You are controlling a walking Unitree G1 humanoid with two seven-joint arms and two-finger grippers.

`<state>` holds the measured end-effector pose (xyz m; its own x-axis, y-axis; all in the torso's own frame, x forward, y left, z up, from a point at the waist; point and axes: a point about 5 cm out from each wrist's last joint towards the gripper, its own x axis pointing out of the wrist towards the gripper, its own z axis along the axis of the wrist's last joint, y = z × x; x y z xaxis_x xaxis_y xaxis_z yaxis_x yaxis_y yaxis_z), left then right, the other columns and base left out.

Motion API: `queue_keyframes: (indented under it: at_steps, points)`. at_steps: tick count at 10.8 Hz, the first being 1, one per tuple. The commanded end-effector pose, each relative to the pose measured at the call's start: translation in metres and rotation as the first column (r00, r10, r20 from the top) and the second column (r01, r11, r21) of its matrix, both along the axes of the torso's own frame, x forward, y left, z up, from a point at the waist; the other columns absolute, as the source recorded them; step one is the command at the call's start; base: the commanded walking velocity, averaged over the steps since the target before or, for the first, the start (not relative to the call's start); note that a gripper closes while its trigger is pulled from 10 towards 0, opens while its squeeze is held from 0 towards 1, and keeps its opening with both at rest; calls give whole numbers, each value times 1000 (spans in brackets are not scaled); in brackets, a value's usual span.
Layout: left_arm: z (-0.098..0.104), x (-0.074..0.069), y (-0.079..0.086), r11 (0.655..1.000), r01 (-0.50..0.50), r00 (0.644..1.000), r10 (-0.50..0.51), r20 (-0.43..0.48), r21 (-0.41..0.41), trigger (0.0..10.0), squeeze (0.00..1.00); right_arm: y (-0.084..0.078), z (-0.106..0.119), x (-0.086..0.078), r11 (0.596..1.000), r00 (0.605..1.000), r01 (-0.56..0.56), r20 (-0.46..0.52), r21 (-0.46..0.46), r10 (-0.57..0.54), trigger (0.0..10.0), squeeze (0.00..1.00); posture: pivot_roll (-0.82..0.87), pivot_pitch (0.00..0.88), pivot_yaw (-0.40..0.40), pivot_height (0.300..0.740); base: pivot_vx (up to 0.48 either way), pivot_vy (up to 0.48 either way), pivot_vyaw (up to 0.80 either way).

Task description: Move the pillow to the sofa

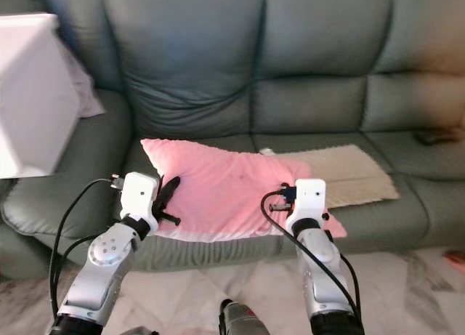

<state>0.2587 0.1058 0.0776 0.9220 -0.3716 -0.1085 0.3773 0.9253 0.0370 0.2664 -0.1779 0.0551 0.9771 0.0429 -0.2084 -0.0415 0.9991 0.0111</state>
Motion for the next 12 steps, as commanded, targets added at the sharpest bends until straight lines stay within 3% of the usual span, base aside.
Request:
queue_keyframes:
  at_steps: [1,7,12]
  points:
    - [8,2,-1,1000,9,999,-9,40,-8,10000,0,1,8,3,1000,999,-11,33,3,11,10000,0,-74,35,-47,740,0,0,0]
    - [9,2,-2,1000,25,999,-24,47,-13,10000,0,2,8,3,1000,999,-14,32,3,13,10000,0,-75,38,-44,740,0,0,0]
    - [9,1,-4,999,44,998,-44,45,-13,10000,0,3,7,2,1000,1000,-14,26,5,14,10000,0,-75,43,-41,740,302,0,0]
